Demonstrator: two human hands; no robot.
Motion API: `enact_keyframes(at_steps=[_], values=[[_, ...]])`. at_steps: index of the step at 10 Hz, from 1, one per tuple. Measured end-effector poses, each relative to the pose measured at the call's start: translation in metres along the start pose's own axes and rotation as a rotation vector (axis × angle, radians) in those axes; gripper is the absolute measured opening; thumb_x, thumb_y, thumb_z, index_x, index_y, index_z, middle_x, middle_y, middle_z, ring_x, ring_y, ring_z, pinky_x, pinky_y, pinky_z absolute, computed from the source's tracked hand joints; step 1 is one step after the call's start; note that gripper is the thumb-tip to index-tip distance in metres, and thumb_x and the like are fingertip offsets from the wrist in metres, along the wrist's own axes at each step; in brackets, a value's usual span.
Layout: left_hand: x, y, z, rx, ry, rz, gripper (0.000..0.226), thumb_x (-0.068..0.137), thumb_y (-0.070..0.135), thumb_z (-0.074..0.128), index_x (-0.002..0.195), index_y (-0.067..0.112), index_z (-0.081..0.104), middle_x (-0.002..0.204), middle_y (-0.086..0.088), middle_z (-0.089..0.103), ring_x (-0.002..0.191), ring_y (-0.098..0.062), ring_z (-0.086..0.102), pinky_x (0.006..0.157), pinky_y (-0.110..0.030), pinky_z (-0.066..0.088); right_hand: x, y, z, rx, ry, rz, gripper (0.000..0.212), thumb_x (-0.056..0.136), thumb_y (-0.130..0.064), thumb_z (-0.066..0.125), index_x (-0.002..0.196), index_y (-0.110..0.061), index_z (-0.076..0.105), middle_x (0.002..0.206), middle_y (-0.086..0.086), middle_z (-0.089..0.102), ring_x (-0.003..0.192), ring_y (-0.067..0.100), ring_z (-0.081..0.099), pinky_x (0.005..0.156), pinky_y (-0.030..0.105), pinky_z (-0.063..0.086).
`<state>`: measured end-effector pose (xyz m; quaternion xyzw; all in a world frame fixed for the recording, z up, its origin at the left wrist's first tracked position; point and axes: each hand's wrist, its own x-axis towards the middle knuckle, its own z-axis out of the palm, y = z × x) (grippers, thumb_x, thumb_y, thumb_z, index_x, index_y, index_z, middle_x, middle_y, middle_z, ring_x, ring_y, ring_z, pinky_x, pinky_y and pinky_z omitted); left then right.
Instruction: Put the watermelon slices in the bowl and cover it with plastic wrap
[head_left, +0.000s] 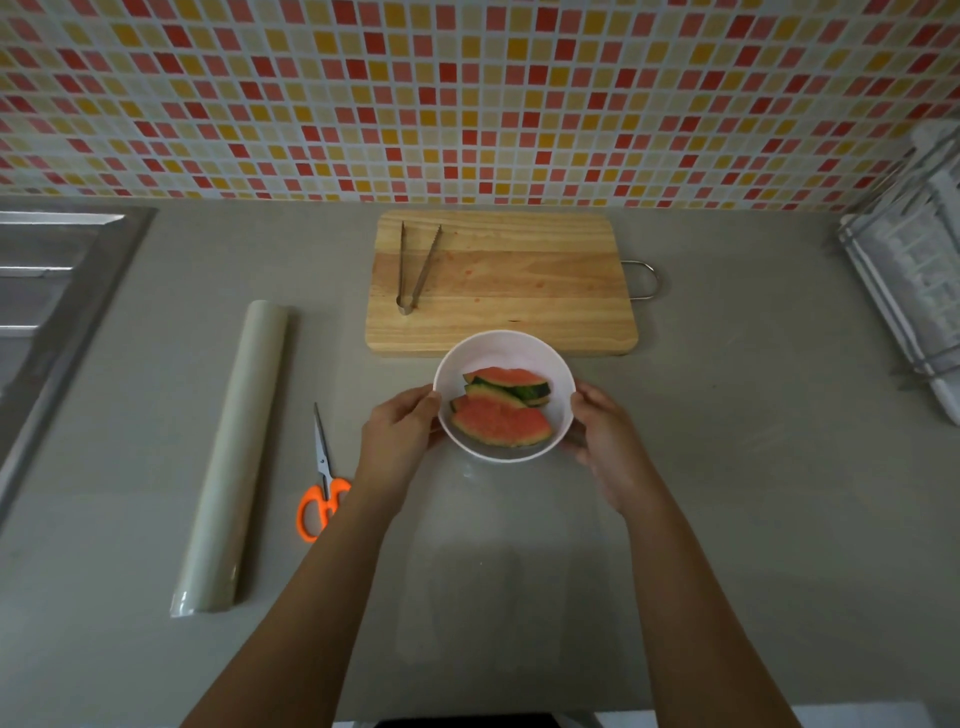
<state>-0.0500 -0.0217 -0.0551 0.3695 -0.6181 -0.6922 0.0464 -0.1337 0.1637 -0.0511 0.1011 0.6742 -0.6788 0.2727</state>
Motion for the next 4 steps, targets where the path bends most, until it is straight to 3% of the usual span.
enact_keyframes(at_steps=[2, 3, 4], values=[[0.007, -0.003, -0.001, -0.033, -0.012, -0.067, 0.018, 0.086, 0.015, 0.055, 0.092, 0.017, 0.072, 0.093, -0.010, 0.073, 0.087, -0.025, 0.069, 0.078, -0.033, 0.054, 0.010, 0.005, -0.010, 0.039, -0.066, 0.057, 0.022, 0.093, -0.013, 0.042, 0.095, -0.025, 0.060, 0.089, -0.002, 0.070, 0.073, 0.007, 0.070, 0.057, 0.020, 0.054], [0.006, 0.007, 0.003, 0.017, 0.083, -0.039, 0.018, 0.085, 0.022, 0.055, 0.098, 0.015, 0.066, 0.107, -0.013, 0.067, 0.099, -0.030, 0.062, 0.093, -0.042, 0.050, 0.012, -0.003, -0.013, -0.072, -0.071, 0.080, 0.016, 0.091, -0.023, 0.042, 0.091, -0.026, 0.058, 0.091, -0.001, 0.067, 0.076, 0.010, 0.067, 0.063, 0.026, 0.053], [0.001, 0.020, 0.001, -0.016, 0.137, 0.049, 0.025, 0.085, 0.027, 0.054, 0.104, 0.014, 0.064, 0.104, -0.007, 0.064, 0.097, -0.025, 0.061, 0.092, -0.039, 0.048, 0.010, -0.020, -0.017, -0.199, 0.014, -0.036, 0.021, 0.089, -0.031, 0.040, 0.088, -0.017, 0.056, 0.096, 0.002, 0.057, 0.082, 0.013, 0.057, 0.080, 0.039, 0.050]])
